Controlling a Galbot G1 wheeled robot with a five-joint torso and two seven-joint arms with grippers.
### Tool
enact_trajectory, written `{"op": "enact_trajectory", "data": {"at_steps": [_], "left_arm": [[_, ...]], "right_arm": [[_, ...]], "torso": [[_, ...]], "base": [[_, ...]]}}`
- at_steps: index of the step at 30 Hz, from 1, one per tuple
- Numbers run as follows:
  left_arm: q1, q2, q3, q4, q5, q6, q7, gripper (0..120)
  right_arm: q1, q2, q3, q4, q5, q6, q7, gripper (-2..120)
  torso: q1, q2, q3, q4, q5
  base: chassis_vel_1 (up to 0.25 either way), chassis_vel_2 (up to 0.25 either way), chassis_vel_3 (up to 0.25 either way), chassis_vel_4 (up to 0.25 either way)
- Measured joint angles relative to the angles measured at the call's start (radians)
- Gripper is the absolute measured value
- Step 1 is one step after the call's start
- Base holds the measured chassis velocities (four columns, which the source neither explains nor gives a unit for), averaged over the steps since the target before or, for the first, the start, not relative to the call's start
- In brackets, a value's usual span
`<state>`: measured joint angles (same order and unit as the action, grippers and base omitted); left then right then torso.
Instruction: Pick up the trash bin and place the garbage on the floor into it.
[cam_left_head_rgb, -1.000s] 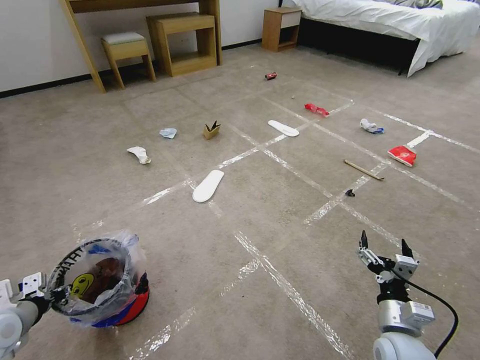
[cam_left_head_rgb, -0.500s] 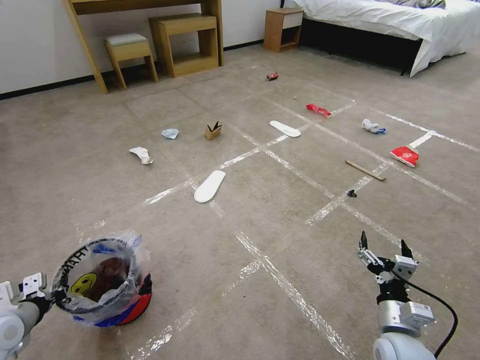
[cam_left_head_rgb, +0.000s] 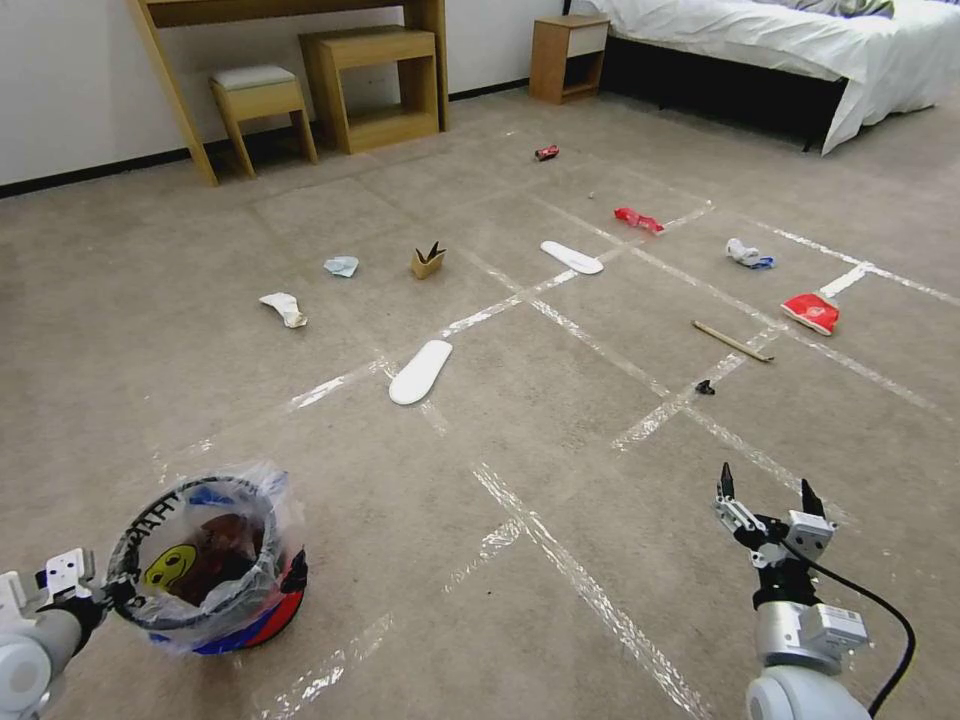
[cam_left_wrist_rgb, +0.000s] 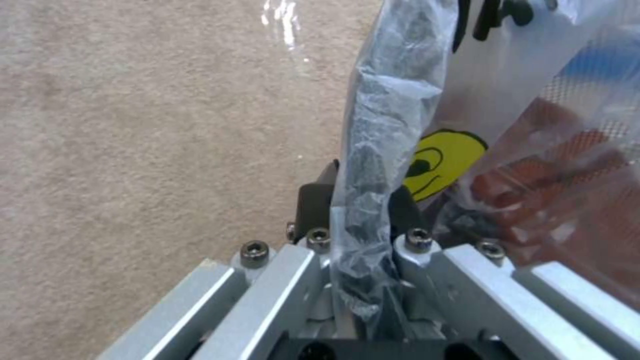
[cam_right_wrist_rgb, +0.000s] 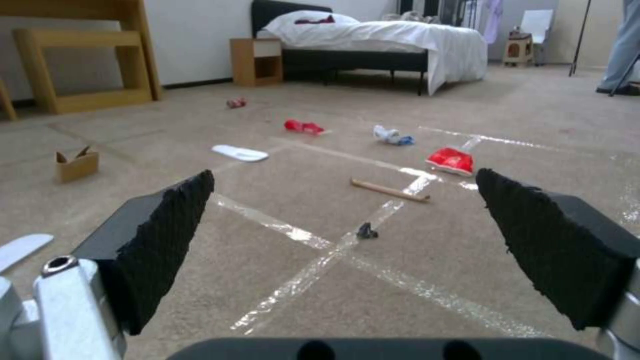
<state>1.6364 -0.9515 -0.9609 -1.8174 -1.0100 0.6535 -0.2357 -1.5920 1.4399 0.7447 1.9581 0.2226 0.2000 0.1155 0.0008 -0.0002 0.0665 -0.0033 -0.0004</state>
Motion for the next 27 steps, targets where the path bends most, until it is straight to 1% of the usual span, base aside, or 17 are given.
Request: {"op": "enact_trajectory", "data": {"at_steps": [2, 4, 6, 8, 9, 12, 13, 15, 17, 21, 22, 24, 27], "left_arm": [[0.002, -0.001, -0.004, -0.011, -0.005, 0.001, 0.000, 2], [0.009, -0.003, -0.014, -0.038, -0.017, 0.006, -0.001, 1], [0.010, -0.004, -0.016, -0.045, -0.020, 0.009, -0.001, 1], [0.013, -0.008, -0.027, -0.067, -0.031, 0.016, -0.002, 1], [0.013, -0.008, -0.027, -0.067, -0.031, 0.016, -0.002, 1], [0.015, -0.014, -0.052, -0.102, -0.052, 0.021, -0.014, 1], [0.015, -0.014, -0.052, -0.102, -0.052, 0.021, -0.014, 1], [0.022, -0.015, -0.069, -0.129, -0.062, 0.025, -0.019, 1], [0.025, -0.015, -0.074, -0.136, -0.063, 0.025, -0.019, 1], [0.039, -0.009, -0.107, -0.167, -0.077, 0.032, -0.030, 1], [0.039, -0.009, -0.107, -0.167, -0.077, 0.032, -0.030, 1], [0.045, -0.004, -0.123, -0.175, -0.085, 0.034, -0.036, 1], [0.050, -0.002, -0.135, -0.180, -0.090, 0.036, -0.038, 1]], "right_arm": [[0.000, -0.002, 0.001, 0.000, 0.002, -0.001, 0.000, 100], [0.001, -0.005, 0.003, -0.001, 0.005, -0.001, 0.000, 100], [0.001, -0.005, 0.003, -0.001, 0.005, -0.001, 0.001, 100], [0.002, -0.006, 0.004, -0.003, 0.007, -0.001, 0.001, 100], [0.002, -0.006, 0.004, -0.003, 0.007, -0.001, 0.001, 100], [0.005, -0.009, 0.005, -0.010, 0.008, -0.001, 0.001, 100], [0.005, -0.009, 0.005, -0.010, 0.008, -0.001, 0.001, 100], [0.007, -0.011, 0.005, -0.015, 0.014, -0.001, 0.001, 100], [0.007, -0.012, 0.004, -0.015, 0.018, -0.001, 0.001, 100], [0.014, -0.016, 0.006, -0.023, 0.026, 0.002, -0.001, 100], [0.014, -0.016, 0.006, -0.023, 0.026, 0.002, -0.001, 100], [0.017, -0.019, 0.009, -0.023, 0.027, 0.002, -0.002, 100], [0.020, -0.023, 0.013, -0.024, 0.030, 0.002, -0.002, 100]], "torso": [[0.000, 0.000, 0.000, -0.0002, -0.0005], [0.000, 0.000, 0.000, -0.0005, -0.0008], [0.000, 0.000, 0.000, -0.0005, -0.0008], [0.000, 0.000, 0.000, -0.0006, -0.0004], [0.000, 0.000, 0.000, -0.0006, -0.0004], [0.000, 0.000, 0.000, -0.0003, 0.0008], [0.000, 0.000, 0.000, -0.0003, 0.0008], [0.000, 0.000, 0.000, -0.0001, 0.0010], [0.000, 0.000, 0.000, 0.0000, 0.0011], [0.000, 0.000, 0.000, 0.0002, 0.0015], [0.000, 0.000, 0.000, 0.0002, 0.0015], [0.000, 0.000, 0.000, 0.0003, 0.0016], [0.000, 0.000, 0.000, 0.0003, 0.0016]], "base": [[0.000, 0.000, 0.000, 0.000], [0.000, 0.000, 0.000, 0.000], [0.000, 0.000, 0.000, 0.000], [0.000, 0.000, 0.000, 0.000], [0.000, 0.000, 0.000, 0.000], [0.000, 0.000, 0.000, 0.000], [0.000, 0.000, 0.000, 0.000], [0.000, 0.000, 0.000, 0.000], [0.000, 0.000, 0.000, 0.000], [0.000, 0.000, 0.000, 0.000], [0.000, 0.000, 0.000, 0.000], [0.000, 0.000, 0.000, 0.000], [0.000, 0.000, 0.000, 0.000]]}}
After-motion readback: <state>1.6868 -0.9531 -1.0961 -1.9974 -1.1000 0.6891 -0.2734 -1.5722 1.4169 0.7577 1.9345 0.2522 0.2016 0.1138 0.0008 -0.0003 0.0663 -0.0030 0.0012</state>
